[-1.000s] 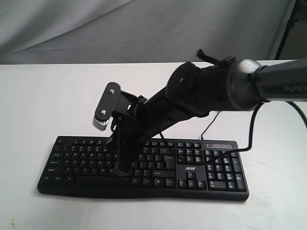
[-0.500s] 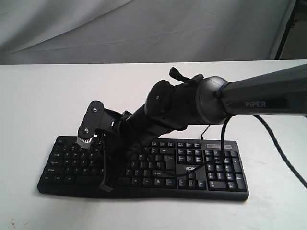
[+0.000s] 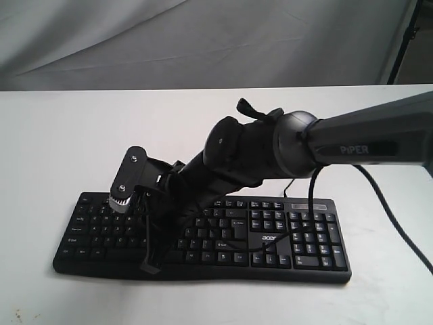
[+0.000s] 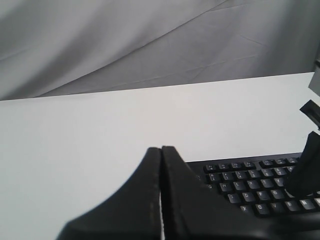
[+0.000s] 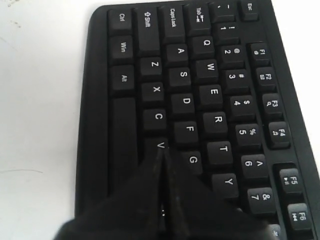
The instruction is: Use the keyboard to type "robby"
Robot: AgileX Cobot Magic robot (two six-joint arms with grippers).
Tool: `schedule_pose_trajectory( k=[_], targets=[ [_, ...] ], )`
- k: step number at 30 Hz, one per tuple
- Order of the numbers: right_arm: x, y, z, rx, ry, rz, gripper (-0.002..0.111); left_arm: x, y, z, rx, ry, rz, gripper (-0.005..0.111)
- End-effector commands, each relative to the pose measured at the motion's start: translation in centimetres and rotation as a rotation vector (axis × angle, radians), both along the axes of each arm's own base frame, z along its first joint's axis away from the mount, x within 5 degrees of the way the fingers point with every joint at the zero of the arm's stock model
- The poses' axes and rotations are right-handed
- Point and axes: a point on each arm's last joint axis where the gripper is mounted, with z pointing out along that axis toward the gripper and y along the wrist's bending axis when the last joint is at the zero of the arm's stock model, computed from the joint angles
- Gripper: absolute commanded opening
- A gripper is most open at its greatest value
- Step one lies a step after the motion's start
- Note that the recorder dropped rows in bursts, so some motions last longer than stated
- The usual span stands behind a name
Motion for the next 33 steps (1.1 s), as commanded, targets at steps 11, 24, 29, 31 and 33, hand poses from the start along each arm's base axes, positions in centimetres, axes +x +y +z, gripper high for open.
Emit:
schedule_pose_trajectory(
  k=[11,24,29,31,33],
  targets=[
    [-0.47,1.17,-0.33,0.007,-0.05,-0.007,0.0,-0.01,-0.03,-0.08,0.001,-0.005,-0.006,0.0],
    [-0.23,0.99,-0.43,-0.018,-0.08,-0.01,0.0,-0.01,-0.03,-0.08,0.001,-0.005,-0.006,0.0],
    [-0.22,0.99,-0.61,-0.021,-0.08,-0.01,0.0,-0.01,-0.03,-0.08,0.001,-0.005,-0.006,0.0],
    [-0.21,0.99,-0.82,-0.024,-0.077,-0.01,0.0,-0.01,-0.03,-0.08,0.001,-0.005,-0.006,0.0],
    [-0.21,1.0,-1.0,-0.027,-0.073,-0.011,0.0,-0.01,-0.03,-0.08,0.001,-0.005,-0.006,0.0]
  ],
)
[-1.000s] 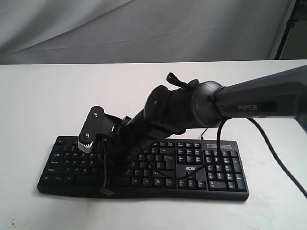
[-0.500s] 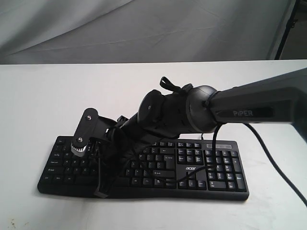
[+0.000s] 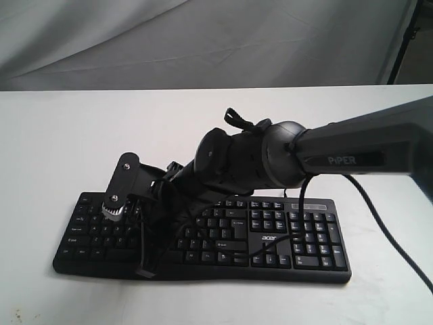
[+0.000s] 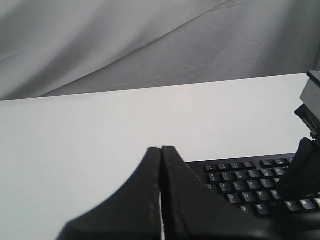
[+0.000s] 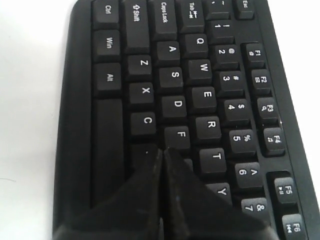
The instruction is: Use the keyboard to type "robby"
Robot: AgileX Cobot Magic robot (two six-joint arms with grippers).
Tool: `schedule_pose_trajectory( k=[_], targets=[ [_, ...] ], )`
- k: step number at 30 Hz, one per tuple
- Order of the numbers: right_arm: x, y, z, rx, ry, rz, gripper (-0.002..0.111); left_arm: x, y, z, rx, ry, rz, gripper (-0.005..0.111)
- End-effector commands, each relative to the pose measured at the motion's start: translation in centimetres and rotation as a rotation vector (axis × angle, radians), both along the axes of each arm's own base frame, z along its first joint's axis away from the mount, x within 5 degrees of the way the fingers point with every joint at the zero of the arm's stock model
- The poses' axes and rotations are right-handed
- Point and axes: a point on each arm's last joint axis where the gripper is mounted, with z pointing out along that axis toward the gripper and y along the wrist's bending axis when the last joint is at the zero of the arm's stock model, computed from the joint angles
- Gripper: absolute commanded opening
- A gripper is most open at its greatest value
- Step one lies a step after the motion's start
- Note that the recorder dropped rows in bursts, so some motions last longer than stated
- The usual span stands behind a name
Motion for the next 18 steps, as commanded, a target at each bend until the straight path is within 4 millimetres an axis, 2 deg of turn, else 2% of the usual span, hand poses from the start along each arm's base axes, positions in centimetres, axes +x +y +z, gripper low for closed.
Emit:
schedule_pose_trajectory(
  k=[1,18],
  targets=[
    [0.11,0.12,-0.25,-0.002,-0.002,-0.003,0.0,-0.01,-0.03,-0.08,0.001,-0.005,-0.006,0.0],
    [0.11,0.12,-0.73,-0.009,0.007,-0.004,0.0,-0.01,-0.03,-0.08,0.001,-0.005,-0.006,0.0]
  ],
)
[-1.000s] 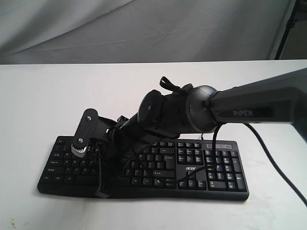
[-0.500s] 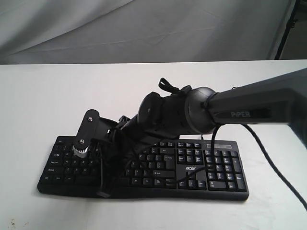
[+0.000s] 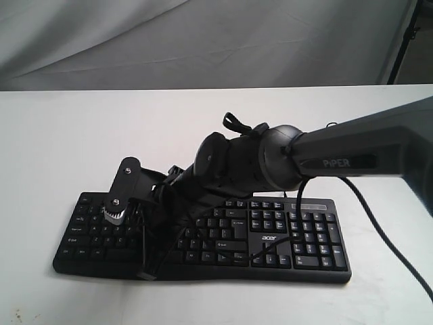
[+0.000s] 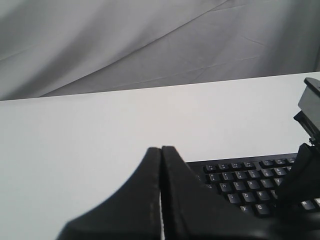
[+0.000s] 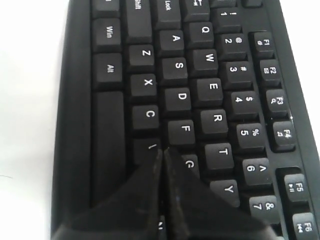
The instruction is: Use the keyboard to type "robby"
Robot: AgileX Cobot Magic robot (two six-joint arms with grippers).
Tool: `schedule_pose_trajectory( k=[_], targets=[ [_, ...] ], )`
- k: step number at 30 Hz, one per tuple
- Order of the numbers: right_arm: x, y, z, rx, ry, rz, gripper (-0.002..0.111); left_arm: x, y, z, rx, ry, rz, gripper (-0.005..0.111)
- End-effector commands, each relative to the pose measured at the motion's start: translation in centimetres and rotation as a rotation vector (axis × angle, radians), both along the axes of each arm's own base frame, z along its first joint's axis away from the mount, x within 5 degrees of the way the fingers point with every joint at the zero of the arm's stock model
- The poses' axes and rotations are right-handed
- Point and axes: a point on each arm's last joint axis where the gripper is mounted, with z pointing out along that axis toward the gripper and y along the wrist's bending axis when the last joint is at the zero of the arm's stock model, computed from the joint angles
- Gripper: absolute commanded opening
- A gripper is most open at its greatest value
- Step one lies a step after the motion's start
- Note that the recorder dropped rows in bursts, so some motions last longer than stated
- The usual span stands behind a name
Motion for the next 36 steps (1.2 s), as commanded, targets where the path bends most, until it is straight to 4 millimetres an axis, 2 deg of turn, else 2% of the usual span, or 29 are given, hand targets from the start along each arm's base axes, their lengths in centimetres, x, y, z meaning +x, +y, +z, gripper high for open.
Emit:
schedule_pose_trajectory(
  k=[1,11,20,29,36],
  targets=[
    [0.1,0.1,-0.1,0.001,0.0,-0.005,0.0,0.0,0.0,-0.1,0.001,-0.005,-0.006,0.0],
    [0.1,0.1,-0.1,0.004,0.001,-0.007,0.0,0.0,0.0,-0.1,0.001,-0.005,-0.006,0.0],
    [0.0,0.1,2.9,0.054,-0.043,-0.004,0.0,0.0,0.0,-0.1,0.001,-0.005,-0.006,0.0],
    [0.0,0.1,2.4,0.046,-0.029,-0.003,0.0,0.0,0.0,-0.1,0.001,-0.005,-0.006,0.0],
    [0.0,0.1,0.6,0.014,-0.002,-0.001,0.0,0.0,0.0,-0.1,0.001,-0.005,-0.006,0.0]
  ],
)
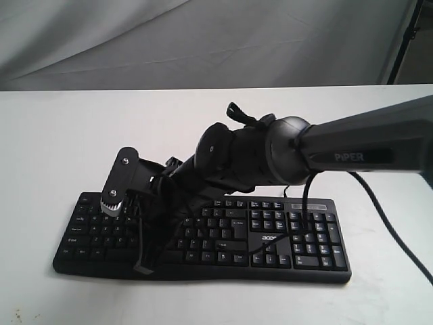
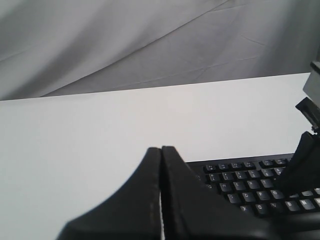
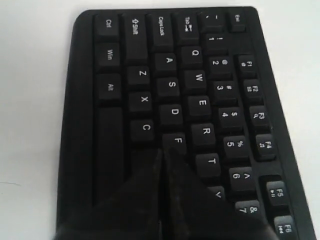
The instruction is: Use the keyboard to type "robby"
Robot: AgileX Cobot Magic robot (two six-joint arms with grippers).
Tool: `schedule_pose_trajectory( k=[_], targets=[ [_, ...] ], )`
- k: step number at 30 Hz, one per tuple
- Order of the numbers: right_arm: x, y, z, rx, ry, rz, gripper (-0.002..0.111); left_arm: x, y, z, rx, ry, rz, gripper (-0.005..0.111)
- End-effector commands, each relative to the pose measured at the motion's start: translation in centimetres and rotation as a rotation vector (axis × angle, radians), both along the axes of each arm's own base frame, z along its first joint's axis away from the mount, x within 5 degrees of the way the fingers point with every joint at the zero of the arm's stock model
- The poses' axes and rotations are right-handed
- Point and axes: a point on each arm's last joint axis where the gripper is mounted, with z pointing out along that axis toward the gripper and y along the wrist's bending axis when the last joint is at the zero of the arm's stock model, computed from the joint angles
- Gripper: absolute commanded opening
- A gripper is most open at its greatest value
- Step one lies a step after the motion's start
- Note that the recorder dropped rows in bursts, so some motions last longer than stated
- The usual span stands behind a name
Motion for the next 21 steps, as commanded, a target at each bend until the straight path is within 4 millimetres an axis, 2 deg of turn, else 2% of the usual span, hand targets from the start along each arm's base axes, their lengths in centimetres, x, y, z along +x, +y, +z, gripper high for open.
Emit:
schedule_pose_trajectory(
  k=[1,4,10,21],
  targets=[
    [0.0,0.1,-1.2,-0.016,0.024,-0.001,0.0,0.0,0.0,-0.1,0.001,-0.005,-0.006,0.0],
    [0.0,0.1,-1.7,-0.026,0.036,0.001,0.0,0.0,0.0,-0.1,0.001,-0.005,-0.006,0.0],
    [0.0,0.1,-1.5,-0.022,0.029,0.002,0.0,0.0,0.0,-0.1,0.001,-0.005,-0.006,0.0],
    [0.0,0.1,1.4,0.025,-0.025,0.0,0.0,0.0,0.0,-0.1,0.001,-0.005,-0.006,0.0]
  ],
)
